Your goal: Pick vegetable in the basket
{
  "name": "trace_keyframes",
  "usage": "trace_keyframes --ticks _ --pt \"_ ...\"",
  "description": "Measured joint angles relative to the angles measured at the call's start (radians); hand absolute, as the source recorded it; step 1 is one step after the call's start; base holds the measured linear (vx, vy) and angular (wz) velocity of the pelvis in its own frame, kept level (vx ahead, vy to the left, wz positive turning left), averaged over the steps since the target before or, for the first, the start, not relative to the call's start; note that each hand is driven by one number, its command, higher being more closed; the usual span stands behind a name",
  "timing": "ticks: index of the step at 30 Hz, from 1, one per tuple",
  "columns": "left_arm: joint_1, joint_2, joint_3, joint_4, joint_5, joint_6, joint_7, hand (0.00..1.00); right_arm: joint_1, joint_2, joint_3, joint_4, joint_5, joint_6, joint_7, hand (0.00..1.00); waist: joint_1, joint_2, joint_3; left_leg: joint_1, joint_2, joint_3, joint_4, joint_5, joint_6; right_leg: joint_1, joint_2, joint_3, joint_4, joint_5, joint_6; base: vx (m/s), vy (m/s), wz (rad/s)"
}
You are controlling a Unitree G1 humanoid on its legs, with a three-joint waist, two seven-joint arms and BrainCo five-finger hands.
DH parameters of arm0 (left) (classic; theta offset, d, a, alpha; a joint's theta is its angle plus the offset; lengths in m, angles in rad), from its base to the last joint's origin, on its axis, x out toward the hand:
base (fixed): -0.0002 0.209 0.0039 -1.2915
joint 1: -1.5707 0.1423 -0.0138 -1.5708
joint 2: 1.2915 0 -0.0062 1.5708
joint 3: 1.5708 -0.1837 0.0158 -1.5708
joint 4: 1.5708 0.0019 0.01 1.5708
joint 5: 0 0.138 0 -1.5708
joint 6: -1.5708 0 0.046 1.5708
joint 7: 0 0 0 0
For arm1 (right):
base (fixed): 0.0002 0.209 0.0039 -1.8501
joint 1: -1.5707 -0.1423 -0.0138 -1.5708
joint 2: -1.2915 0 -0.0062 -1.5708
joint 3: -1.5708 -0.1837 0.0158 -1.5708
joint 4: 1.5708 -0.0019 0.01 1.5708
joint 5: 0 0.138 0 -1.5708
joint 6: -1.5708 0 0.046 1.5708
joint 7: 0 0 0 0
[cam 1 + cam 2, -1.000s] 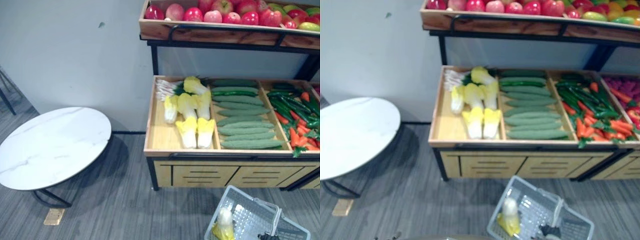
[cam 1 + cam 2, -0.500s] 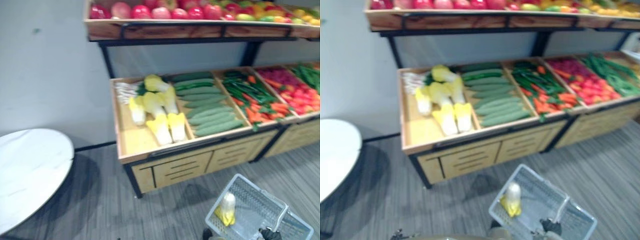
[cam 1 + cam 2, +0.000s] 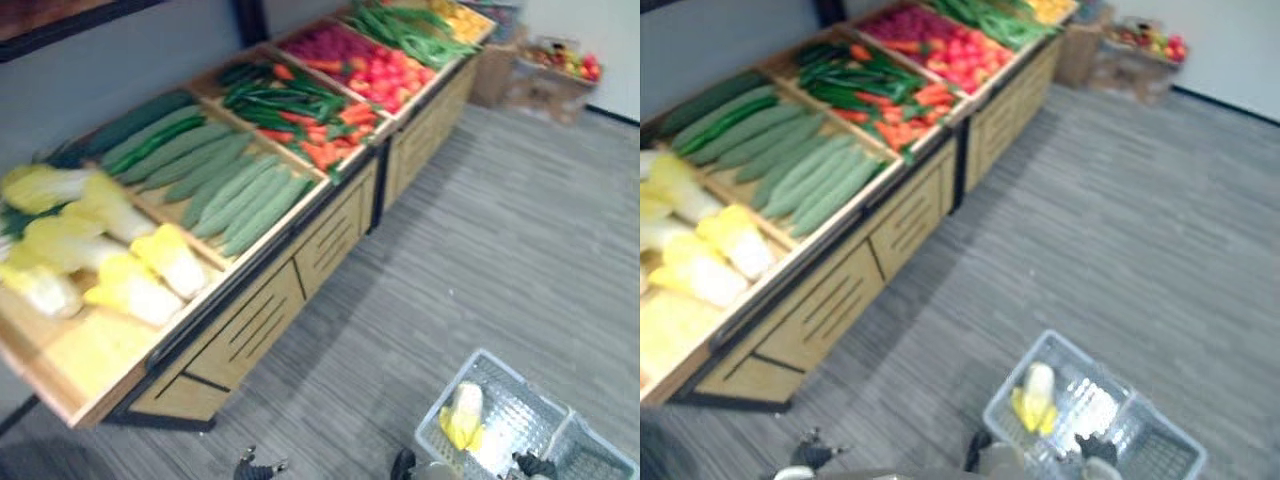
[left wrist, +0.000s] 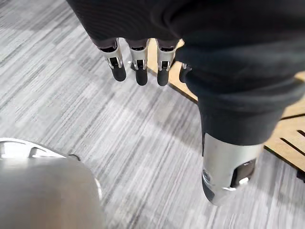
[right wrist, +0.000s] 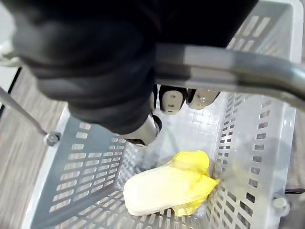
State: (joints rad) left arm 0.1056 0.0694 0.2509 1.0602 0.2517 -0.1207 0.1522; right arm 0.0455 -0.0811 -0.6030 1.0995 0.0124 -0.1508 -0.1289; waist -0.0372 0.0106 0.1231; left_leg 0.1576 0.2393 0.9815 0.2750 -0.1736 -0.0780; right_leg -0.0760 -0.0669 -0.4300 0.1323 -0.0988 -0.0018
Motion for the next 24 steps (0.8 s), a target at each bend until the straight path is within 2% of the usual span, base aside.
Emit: trace_keyframes --ticks 1,2,3,4,5,6,7,8,9,10,12,14,15,16,17,19,21,22,24 --pt "-0.002 0.0 0.0 -0.001 0.001 0.0 0.001 0.0 0.0 0.0 0.0 0.008 0.001 -0.001 -0.001 1.0 -0.002 0.0 0.0 -0.009 0.023 -0.001 0.052 0.0 0.0 0.006 0.007 0.015 -0.013 0.003 0.0 0.01 -0.102 -0.74" --pt "-0.004 0.0 0.002 -0.006 0.003 -0.001 0.003 0.0 0.0 -0.002 0.004 0.016 0.001 -0.001 -0.002 1.0 -0.014 0.001 0.0 -0.031 0.083 -0.006 0.196 0.003 0.001 0.014 0.023 0.046 -0.025 0.004 -0.001 0.01 -0.117 -0.86" --pt "-0.006 -0.005 0.013 -0.007 0.001 -0.002 0.003 0.0 0.001 -0.005 0.011 0.016 0.001 -0.002 -0.003 1.0 -0.017 0.007 0.003 -0.052 0.16 -0.027 0.349 0.037 -0.001 0.025 0.042 0.084 -0.027 0.001 -0.005 0.03 -0.108 -0.89" --pt "-0.009 -0.011 0.027 -0.008 -0.002 -0.002 0.003 0.0 0.001 -0.008 0.02 0.017 0.001 -0.002 -0.003 1.0 -0.015 0.01 0.011 -0.058 0.197 -0.049 0.427 0.07 0.002 0.039 0.052 0.104 -0.029 0.002 -0.015 0.1 -0.084 -1.1" --pt "-0.007 -0.019 0.07 -0.012 -0.014 -0.004 0.006 0.0 0.004 -0.007 0.029 0.017 0.001 -0.001 -0.003 1.0 -0.005 -0.003 0.025 -0.108 0.258 -0.137 0.579 0.143 0.029 0.067 0.064 0.164 -0.029 -0.002 -0.027 0.14 -0.018 -1.26" --pt "-0.003 -0.026 0.101 -0.029 -0.015 -0.011 0.011 0.0 0.005 -0.009 0.031 0.015 0.0 -0.001 -0.004 1.0 0.013 -0.003 0.027 -0.169 0.252 -0.263 0.682 0.097 0.094 0.083 0.064 0.223 -0.024 -0.005 -0.032 0.14 0.019 -1.37" --pt "-0.003 -0.029 0.109 -0.036 -0.015 -0.015 0.014 0.0 0.005 -0.012 0.037 0.015 -0.001 -0.001 -0.004 1.0 0.019 -0.006 0.027 -0.21 0.222 -0.351 0.706 0.067 0.097 0.085 0.059 0.252 -0.02 -0.005 -0.032 0.1 0.094 -1.52" --pt "0.005 -0.031 0.112 -0.045 -0.015 -0.024 0.028 0.0 0.005 -0.016 0.061 0.016 -0.002 -0.001 -0.004 1.0 0.037 -0.011 0.026 -0.281 0.132 -0.523 0.702 0.021 0.071 0.081 0.051 0.314 -0.011 -0.006 -0.032 0.07 0.107 -1.31" --pt "0.011 -0.035 0.112 -0.046 -0.015 -0.023 0.034 0.0 0.004 -0.016 0.063 0.016 -0.003 -0.002 -0.002 1.0 0.046 -0.011 0.027 -0.302 0.092 -0.596 0.685 0.004 0.064 0.081 0.05 0.352 -0.011 -0.006 -0.031 0.1 0.197 -1.95" --pt "0.037 -0.038 0.111 -0.044 -0.016 -0.021 0.042 0.0 0.007 -0.013 0.063 0.015 -0.004 -0.004 0.002 1.0 0.063 -0.012 0.026 -0.339 0.015 -0.743 0.587 -0.028 0.051 0.09 0.049 0.435 -0.028 -0.012 -0.033 0.08 0.185 -1.52" --pt "0.054 -0.042 0.111 -0.047 -0.016 -0.022 0.043 0.0 0.015 -0.013 0.064 0.013 -0.004 -0.003 0.002 1.0 0.066 -0.012 0.027 -0.346 -0.01 -0.809 0.487 -0.032 0.046 0.095 0.048 0.467 -0.029 -0.019 -0.023 0.07 0.192 -1.02" --pt "0.073 -0.05 0.113 -0.049 -0.016 -0.022 0.046 0.0 0.033 -0.01 0.071 -0.003 -0.003 -0.003 0.001 1.0 0.067 -0.009 0.025 -0.33 -0.038 -0.904 0.19 -0.009 0.037 0.096 0.039 0.498 -0.021 -0.036 0.013 0.12 0.314 -0.65" --pt "0.079 -0.061 0.114 -0.052 -0.015 -0.023 0.048 0.0 0.045 -0.012 0.073 -0.022 -0.003 -0.003 0.001 1.0 0.068 0.011 0.019 -0.315 -0.039 -0.926 0.059 0.034 0.031 0.095 0.044 0.499 -0.02 -0.041 0.042 0.13 0.335 -0.39" --pt "0.08 -0.073 0.114 -0.053 -0.015 -0.022 0.049 0.0 0.056 -0.021 0.074 -0.033 -0.003 -0.003 0.001 1.0 0.067 0.03 0.01 -0.307 -0.034 -0.947 0.009 0.012 -0.031 0.094 0.048 0.502 -0.019 -0.045 0.059 0.16 0.33 -0.18" --pt "0.085 -0.06 0.114 -0.067 -0.013 -0.022 0.051 0.0 0.069 -0.008 0.103 -0.035 -0.003 -0.01 -0.002 1.0 0.068 0.008 -0.004 -0.312 -0.07 -0.925 -0.013 0.002 -0.016 0.095 0.009 0.483 -0.028 -0.03 0.084 0.16 0.232 -0.12" --pt "0.087 -0.046 0.112 -0.08 -0.013 -0.023 0.06 0.0 0.069 0.01 0.12 -0.048 -0.003 -0.014 -0.004 1.0 0.081 -0.028 -0.015 -0.297 -0.113 -0.893 -0.03 0.003 -0.004 0.085 -0.04 0.471 -0.027 -0.031 0.086 0.22 0.241 -0.2" --pt "0.086 -0.044 0.108 -0.08 -0.011 -0.023 0.063 0.0 0.071 0.018 0.162 -0.072 -0.004 -0.02 -0.004 1.0 0.083 -0.037 -0.025 -0.278 -0.161 -0.867 -0.049 -0.011 0.019 0.086 -0.09 0.463 -0.028 -0.031 0.086 0.19 0.259 -0.18" --pt "0.086 -0.044 0.104 -0.08 -0.011 -0.023 0.063 0.0 0.071 0.02 0.172 -0.072 -0.004 -0.025 -0.004 1.0 0.083 -0.037 -0.027 -0.275 -0.169 -0.857 -0.051 -0.015 0.024 0.086 -0.1 0.463 -0.028 -0.032 0.089 0.16 0.232 -0.13" --pt "0.082 -0.043 0.089 -0.081 -0.011 -0.023 0.062 0.0 0.071 0.031 0.184 -0.085 -0.006 -0.029 0.003 1.0 0.089 -0.04 -0.041 -0.276 -0.196 -0.842 -0.044 -0.038 0.041 0.087 -0.132 0.463 -0.028 -0.045 0.114 0.14 0.167 -0.12"
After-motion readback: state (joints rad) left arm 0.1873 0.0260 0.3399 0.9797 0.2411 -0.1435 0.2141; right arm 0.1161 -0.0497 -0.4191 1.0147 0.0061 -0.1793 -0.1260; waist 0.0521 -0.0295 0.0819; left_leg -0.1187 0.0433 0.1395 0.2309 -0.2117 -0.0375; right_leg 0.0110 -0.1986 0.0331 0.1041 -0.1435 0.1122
